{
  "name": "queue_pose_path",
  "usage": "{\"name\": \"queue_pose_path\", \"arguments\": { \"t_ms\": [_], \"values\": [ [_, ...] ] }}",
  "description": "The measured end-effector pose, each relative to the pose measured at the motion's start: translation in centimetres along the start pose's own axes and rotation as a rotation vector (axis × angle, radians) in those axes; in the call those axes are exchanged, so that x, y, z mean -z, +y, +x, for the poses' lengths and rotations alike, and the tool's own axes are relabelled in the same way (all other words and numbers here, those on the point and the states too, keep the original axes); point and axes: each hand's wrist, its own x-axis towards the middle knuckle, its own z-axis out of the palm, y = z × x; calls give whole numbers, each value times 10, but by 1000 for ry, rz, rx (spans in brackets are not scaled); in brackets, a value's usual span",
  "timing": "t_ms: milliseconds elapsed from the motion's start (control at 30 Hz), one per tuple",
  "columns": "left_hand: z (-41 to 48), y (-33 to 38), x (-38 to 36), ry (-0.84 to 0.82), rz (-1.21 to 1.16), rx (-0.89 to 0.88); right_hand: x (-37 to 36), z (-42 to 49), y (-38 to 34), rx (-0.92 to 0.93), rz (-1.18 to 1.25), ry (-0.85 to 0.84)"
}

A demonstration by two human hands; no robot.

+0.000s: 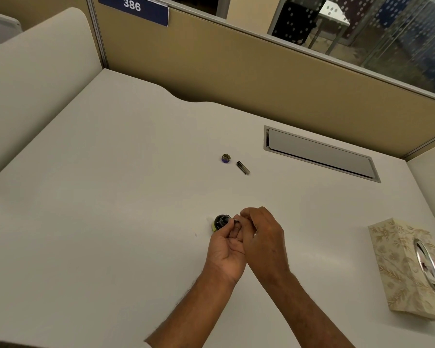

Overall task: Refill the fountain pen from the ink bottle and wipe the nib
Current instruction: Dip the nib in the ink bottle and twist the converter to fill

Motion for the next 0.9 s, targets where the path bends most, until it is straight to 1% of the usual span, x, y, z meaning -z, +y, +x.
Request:
{"name": "queue_pose_path", "arguments": {
  "t_ms": [167, 267, 433, 767, 900],
  "values": [
    [-2, -1, -1, -24, -6, -1, 0, -1, 1, 7, -18, 5],
    [-3, 0, -2, -34, 2, 19, 2, -3, -1, -3, -15, -24],
    [2, 1, 1, -4, -42, -16, 2, -3, -1, 25, -33, -61],
    [-4, -1, -7, -13, -39, -19, 1, -1, 1, -84, 33, -64],
    [-3, -2, -6, -7, -35, -17, -1, -3, 4, -102, -5, -35]
  ]
}}
